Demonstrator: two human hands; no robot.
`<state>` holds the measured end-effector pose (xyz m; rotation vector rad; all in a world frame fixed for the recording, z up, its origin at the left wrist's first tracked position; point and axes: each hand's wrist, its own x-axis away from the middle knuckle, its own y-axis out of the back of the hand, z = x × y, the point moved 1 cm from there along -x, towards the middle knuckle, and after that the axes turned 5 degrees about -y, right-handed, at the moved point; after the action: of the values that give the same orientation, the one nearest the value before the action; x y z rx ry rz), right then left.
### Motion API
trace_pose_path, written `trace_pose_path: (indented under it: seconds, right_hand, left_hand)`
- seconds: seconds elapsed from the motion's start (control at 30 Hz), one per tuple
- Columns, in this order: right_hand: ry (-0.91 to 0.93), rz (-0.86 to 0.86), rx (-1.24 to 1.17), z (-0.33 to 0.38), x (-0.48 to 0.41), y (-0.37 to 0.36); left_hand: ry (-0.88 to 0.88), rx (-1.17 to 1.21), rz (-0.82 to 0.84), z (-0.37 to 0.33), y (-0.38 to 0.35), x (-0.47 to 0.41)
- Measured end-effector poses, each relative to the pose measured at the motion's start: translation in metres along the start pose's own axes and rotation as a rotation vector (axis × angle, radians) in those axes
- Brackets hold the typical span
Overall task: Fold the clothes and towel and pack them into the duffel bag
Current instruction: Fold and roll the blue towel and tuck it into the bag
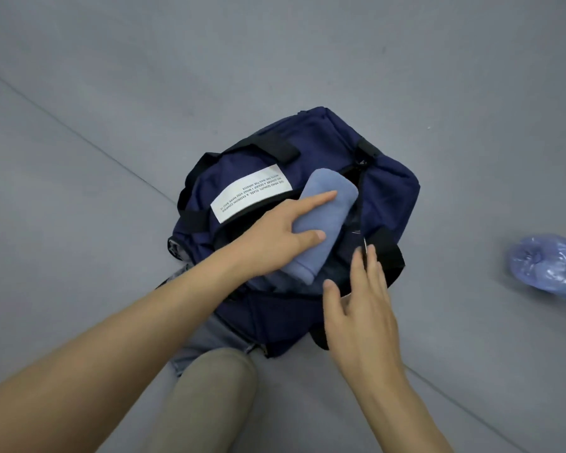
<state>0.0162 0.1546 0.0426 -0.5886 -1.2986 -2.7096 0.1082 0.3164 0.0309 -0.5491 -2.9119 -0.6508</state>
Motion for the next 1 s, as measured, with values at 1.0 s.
trace_pose_path:
  seconds: [1.0]
  right_hand:
    - [0.036, -0.078, -0.065, -0.015, 0.031, 0.010]
  left_hand:
    - [-0.411, -0.961, -0.002, 0.007, -0.024, 0.010]
